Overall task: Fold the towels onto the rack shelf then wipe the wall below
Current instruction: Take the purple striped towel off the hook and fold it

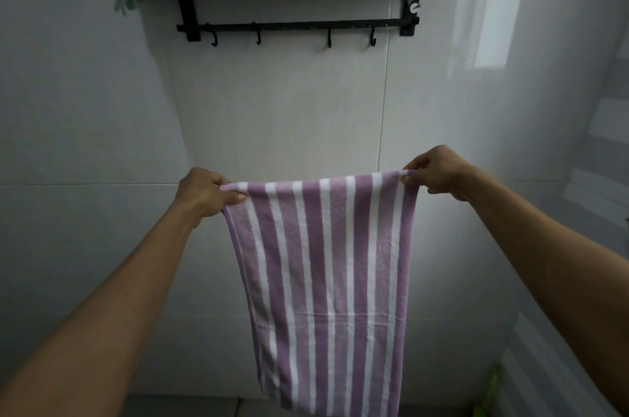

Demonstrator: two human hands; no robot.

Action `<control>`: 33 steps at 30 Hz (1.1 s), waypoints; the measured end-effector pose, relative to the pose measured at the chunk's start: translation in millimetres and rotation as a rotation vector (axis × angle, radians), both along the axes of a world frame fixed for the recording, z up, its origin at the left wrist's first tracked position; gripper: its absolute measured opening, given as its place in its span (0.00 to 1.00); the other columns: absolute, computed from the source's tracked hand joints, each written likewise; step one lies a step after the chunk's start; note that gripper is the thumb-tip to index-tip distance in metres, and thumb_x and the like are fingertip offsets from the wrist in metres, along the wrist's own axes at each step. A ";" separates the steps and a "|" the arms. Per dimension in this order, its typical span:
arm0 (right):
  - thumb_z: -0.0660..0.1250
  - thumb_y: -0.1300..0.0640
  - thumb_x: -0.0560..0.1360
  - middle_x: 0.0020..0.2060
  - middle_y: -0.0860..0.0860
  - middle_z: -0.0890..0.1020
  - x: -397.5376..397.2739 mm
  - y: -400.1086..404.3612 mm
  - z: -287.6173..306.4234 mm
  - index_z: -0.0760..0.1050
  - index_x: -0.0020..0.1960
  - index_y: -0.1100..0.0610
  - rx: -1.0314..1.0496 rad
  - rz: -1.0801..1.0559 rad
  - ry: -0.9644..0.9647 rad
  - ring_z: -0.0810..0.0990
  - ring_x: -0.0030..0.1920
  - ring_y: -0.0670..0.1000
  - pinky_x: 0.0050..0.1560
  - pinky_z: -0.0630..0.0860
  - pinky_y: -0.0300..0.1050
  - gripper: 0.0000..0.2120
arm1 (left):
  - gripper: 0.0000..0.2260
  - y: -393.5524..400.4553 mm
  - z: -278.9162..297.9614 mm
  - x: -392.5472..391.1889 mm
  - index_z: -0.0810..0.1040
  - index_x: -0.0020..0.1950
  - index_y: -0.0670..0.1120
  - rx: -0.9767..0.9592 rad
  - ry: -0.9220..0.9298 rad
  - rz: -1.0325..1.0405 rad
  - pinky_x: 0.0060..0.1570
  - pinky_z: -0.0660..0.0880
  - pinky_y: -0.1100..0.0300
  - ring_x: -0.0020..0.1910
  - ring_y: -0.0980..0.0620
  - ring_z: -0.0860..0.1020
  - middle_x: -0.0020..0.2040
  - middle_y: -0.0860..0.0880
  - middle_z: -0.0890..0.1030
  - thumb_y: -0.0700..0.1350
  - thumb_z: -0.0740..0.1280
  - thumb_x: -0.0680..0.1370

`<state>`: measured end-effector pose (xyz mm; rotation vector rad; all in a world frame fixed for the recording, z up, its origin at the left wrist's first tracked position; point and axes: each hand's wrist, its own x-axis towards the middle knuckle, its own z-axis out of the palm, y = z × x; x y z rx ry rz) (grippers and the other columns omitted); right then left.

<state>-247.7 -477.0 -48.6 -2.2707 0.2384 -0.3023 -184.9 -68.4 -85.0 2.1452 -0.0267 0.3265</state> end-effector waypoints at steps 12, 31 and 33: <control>0.85 0.53 0.61 0.59 0.53 0.82 -16.7 0.4 -1.0 0.73 0.68 0.55 0.545 0.258 -0.023 0.81 0.59 0.57 0.61 0.77 0.63 0.39 | 0.18 -7.2 6.8 -14.6 0.81 0.56 0.44 -0.521 -0.005 -0.257 0.46 0.83 0.52 0.46 0.49 0.86 0.49 0.46 0.86 0.45 0.78 0.68; 0.84 0.39 0.55 0.56 0.59 0.85 -44.4 -4.2 -79.6 0.77 0.67 0.63 0.821 0.230 0.191 0.84 0.57 0.60 0.62 0.78 0.57 0.48 | 0.20 -5.9 -47.9 -30.5 0.83 0.50 0.43 -0.682 0.357 -0.068 0.40 0.76 0.55 0.41 0.46 0.79 0.48 0.45 0.84 0.59 0.74 0.72; 0.74 0.38 0.69 0.56 0.59 0.85 -44.4 -2.9 -71.2 0.80 0.64 0.60 0.948 0.253 0.165 0.84 0.56 0.60 0.59 0.78 0.55 0.33 | 0.29 -2.8 -38.2 -27.8 0.83 0.50 0.44 -0.712 0.370 -0.265 0.44 0.77 0.54 0.40 0.48 0.80 0.44 0.46 0.84 0.66 0.77 0.63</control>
